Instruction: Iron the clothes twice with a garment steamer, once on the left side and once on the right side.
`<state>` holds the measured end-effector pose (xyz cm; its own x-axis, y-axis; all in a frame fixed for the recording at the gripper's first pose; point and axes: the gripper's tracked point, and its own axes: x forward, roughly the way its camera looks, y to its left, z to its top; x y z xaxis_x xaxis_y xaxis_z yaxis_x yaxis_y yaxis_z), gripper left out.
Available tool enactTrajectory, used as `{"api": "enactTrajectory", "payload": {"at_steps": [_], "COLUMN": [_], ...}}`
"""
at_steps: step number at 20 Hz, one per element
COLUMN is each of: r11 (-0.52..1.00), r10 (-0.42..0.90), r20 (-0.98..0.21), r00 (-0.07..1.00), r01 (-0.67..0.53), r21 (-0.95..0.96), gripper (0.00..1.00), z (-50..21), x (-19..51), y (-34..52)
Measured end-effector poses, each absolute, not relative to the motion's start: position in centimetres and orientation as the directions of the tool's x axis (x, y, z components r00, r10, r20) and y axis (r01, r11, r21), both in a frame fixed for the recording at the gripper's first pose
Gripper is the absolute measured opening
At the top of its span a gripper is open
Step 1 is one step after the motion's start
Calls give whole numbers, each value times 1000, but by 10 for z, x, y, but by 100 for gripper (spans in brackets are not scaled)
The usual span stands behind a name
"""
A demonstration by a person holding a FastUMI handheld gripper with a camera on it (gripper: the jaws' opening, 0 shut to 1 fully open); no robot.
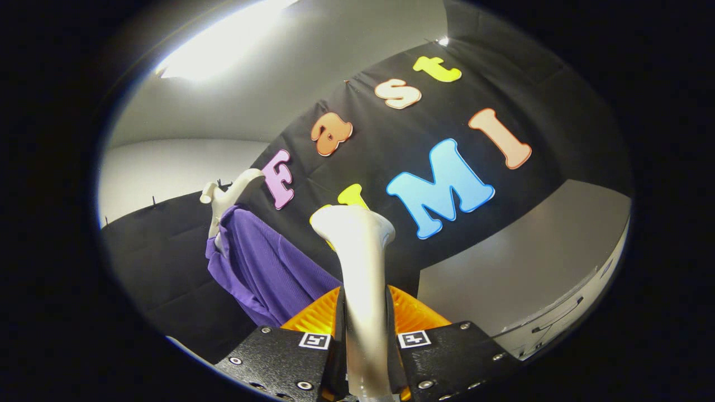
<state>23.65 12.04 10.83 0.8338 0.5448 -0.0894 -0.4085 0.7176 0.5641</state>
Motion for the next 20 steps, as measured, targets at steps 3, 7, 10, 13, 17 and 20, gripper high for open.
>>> {"api": "enactTrajectory", "payload": {"at_steps": [3, 7, 10, 13, 17, 20], "r11": [740, 746, 753, 764, 774, 788], "r10": [539, 549, 556, 556, 560, 556], "r20": [-41, 7, 37, 66, 97, 130], "r00": [841, 836, 830, 828, 823, 821], "r01": [-450, -494, -522, -541, -561, -571], "r21": [500, 446, 400, 352, 295, 230], "gripper": [30, 30, 30, 29, 29, 30], "z": [132, 158, 175, 188, 200, 210], "x": [220, 200, 192, 184, 177, 176], "y": [139, 168, 190, 214, 245, 268]}}
